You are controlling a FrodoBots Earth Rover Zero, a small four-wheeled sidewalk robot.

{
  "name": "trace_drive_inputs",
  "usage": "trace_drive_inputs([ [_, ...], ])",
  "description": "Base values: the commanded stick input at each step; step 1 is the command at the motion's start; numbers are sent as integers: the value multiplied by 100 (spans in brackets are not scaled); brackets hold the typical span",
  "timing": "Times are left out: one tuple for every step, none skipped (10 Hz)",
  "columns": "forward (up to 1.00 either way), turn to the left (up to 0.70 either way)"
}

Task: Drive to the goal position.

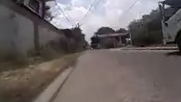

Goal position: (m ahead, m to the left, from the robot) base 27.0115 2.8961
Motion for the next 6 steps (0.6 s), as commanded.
trace_drive_inputs([
  [100, 0],
  [100, -12],
  [100, -27],
  [100, -36],
  [100, -24],
  [100, 0],
])
